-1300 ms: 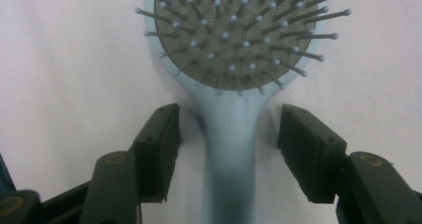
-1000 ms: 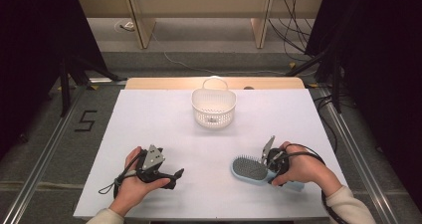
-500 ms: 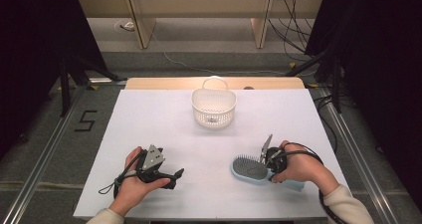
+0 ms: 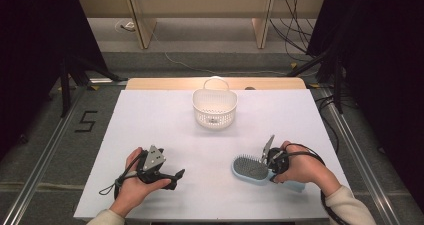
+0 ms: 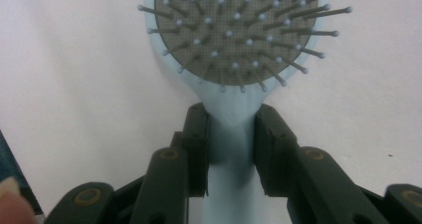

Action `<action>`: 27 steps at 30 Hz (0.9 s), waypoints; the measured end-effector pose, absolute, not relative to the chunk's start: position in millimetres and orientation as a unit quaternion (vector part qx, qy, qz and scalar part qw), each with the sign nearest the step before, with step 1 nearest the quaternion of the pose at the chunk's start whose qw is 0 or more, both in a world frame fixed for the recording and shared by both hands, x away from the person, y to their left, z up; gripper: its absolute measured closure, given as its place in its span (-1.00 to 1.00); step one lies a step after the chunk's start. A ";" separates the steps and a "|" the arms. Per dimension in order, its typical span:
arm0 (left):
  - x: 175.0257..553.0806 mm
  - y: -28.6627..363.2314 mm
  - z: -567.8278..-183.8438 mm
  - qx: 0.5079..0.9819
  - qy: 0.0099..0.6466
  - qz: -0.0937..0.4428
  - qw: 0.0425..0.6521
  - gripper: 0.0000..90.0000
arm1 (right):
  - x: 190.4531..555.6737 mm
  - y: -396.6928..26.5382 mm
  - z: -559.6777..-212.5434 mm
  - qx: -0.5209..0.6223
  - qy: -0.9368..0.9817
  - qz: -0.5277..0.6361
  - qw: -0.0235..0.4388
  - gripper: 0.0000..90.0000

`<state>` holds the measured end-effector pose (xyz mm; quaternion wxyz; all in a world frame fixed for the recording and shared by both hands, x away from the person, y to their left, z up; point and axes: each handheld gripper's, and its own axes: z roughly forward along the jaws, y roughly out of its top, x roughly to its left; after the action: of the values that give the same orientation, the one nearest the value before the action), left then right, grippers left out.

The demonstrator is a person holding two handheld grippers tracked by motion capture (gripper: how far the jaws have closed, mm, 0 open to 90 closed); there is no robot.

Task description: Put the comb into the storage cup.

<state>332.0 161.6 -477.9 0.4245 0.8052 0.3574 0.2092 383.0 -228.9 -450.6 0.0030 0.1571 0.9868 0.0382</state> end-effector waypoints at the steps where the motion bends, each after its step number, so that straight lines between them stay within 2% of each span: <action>1: 332.0 161.6 -477.9 0.805 0.358 0.209 0.425 -0.99 | 383.0 -228.9 -450.6 0.157 0.987 0.038 0.003 0.57; 27: 332.3 162.4 -477.6 0.803 0.360 0.212 0.425 -0.98 | 384.6 -240.9 -439.8 0.176 0.981 0.086 0.007 0.57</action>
<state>332.3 162.4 -477.6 0.4247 0.8029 0.3604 0.2123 384.6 -240.9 -439.8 0.0065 0.1758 0.9806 0.0863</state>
